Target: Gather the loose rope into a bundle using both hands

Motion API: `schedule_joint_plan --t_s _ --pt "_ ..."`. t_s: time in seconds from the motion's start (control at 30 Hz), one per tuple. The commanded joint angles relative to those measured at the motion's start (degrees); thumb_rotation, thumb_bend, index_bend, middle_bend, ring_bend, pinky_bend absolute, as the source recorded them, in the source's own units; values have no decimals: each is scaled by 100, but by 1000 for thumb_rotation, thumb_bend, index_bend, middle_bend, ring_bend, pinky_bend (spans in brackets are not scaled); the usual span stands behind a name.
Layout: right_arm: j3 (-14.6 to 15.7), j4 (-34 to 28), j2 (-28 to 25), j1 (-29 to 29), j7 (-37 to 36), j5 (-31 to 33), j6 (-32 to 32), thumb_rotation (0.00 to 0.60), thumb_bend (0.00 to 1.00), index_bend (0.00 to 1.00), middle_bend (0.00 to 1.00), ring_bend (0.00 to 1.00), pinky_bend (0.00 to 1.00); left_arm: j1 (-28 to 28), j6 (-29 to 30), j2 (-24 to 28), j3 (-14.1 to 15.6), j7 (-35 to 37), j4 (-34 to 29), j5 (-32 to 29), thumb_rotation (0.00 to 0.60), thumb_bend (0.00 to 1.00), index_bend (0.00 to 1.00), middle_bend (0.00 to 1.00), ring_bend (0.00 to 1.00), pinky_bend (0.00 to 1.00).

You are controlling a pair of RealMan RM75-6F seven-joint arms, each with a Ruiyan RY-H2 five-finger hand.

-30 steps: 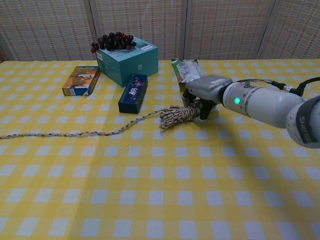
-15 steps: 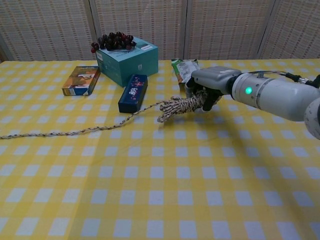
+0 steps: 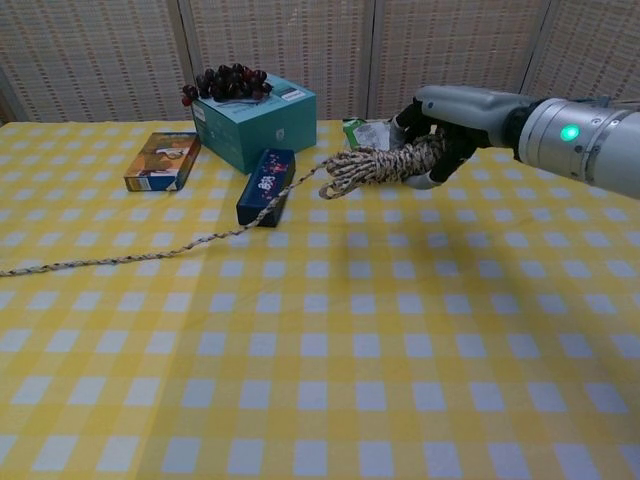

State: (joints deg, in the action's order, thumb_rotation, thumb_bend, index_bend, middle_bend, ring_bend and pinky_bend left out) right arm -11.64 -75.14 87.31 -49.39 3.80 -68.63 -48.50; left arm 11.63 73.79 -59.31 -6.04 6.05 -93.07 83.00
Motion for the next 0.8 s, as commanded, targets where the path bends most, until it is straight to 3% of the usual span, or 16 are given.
schedule_joint_plan --t_s 0.03,0.17,0.33,0.47,0.6,0.8 --pt "2 -217 -213 127 -221 -206 -134 600 601 764 610 412 510 254 -264 -67 -79 -20 110 -9 600 280 374 318 371 285" --pt "29 -377 -362 198 -399 -349 -185 600 601 769 612 415 511 564 -618 -224 -183 -185 273 -169 600 280 383 407 454 397" --pt "62 -471 -447 264 -553 -469 -233 600 601 773 614 418 512 949 -1060 -629 -293 -706 603 -539 600 278 427 651 652 780" --pt "67 -482 -454 291 -658 -536 -260 600 601 781 614 419 512 1240 -1503 -960 -299 -1298 909 -948 600 277 462 844 799 932" --pt "45 -517 -478 290 -734 -579 -267 600 601 782 614 420 512 1466 -1880 -1187 -313 -1739 1156 -1400 600 277 475 961 904 1000" --pt "12 -581 -525 295 -805 -588 -263 600 601 783 614 420 512 1665 -2195 -1395 -282 -2175 1381 -1943 600 277 507 1000 981 1000"
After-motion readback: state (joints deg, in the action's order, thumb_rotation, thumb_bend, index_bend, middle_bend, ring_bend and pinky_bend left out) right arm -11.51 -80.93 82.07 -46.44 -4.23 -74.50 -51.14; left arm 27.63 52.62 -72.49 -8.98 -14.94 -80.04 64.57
